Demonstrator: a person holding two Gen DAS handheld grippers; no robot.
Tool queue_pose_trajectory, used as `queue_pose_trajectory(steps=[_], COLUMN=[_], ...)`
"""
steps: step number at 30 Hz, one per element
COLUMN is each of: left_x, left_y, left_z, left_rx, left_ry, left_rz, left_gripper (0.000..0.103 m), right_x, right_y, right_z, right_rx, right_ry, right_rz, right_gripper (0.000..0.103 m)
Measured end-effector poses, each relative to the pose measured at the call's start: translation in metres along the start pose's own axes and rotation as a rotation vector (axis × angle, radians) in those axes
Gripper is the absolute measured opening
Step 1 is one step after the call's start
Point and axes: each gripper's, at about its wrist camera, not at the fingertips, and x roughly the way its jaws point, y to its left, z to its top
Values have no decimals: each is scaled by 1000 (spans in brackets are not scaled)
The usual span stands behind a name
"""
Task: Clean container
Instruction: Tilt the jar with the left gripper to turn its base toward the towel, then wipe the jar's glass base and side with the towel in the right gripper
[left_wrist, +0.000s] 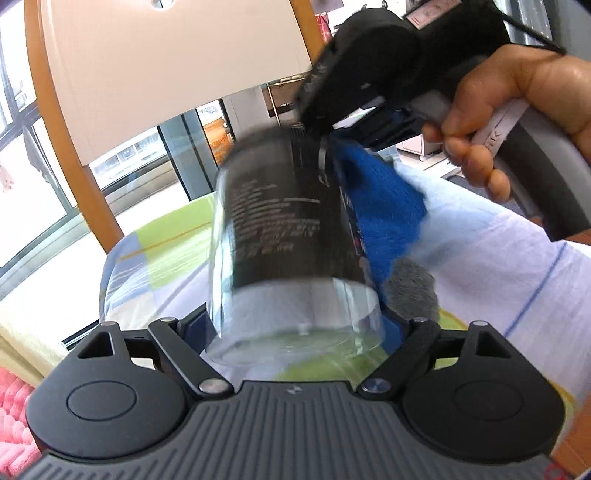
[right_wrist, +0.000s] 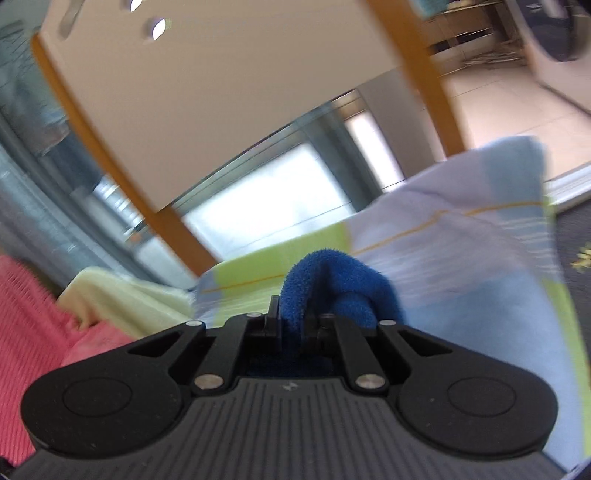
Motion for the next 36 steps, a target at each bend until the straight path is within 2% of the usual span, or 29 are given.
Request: queue_pose_trajectory(steps=[3, 5, 9, 13, 16, 20, 25, 30, 36], left_x=[-14, -12, -35, -47, -50, -47, -42, -39, -34], left_y=[-9, -3, -11, -12, -15, -16, -16, -11, -11], left_z=[0, -3, 0, -5, -9, -10, -14, -13, -10], left_rx=[-29, -47, -78, -99, -92, -78, -45, -74, -67], left_ry=[15, 19, 14, -1, -7, -9, 6, 12, 13], left_rz=[-13, -17, -27, -42, -41, -36, -24, -35, -23], left_gripper=[86, 86, 86, 86, 86, 86, 86, 86, 85], right_x=[-35, -64, -124, -157, -141, -87, -41, -40, -42], right_y=[-21, -24, 3, 43, 66, 83, 87, 95, 101], right_z=[-9, -13, -20, -25, -32, -53, -74, -82, -81], right_rx=[141, 156, -6, -210, -304, -406, -413, -430, -509], right_ry=[-88, -131, -171, -103, 38, 212, 314, 309, 246], right_rz=[72, 152, 300, 432, 454, 398, 427, 451, 432], right_gripper=[7, 7, 7, 7, 7, 7, 7, 7, 3])
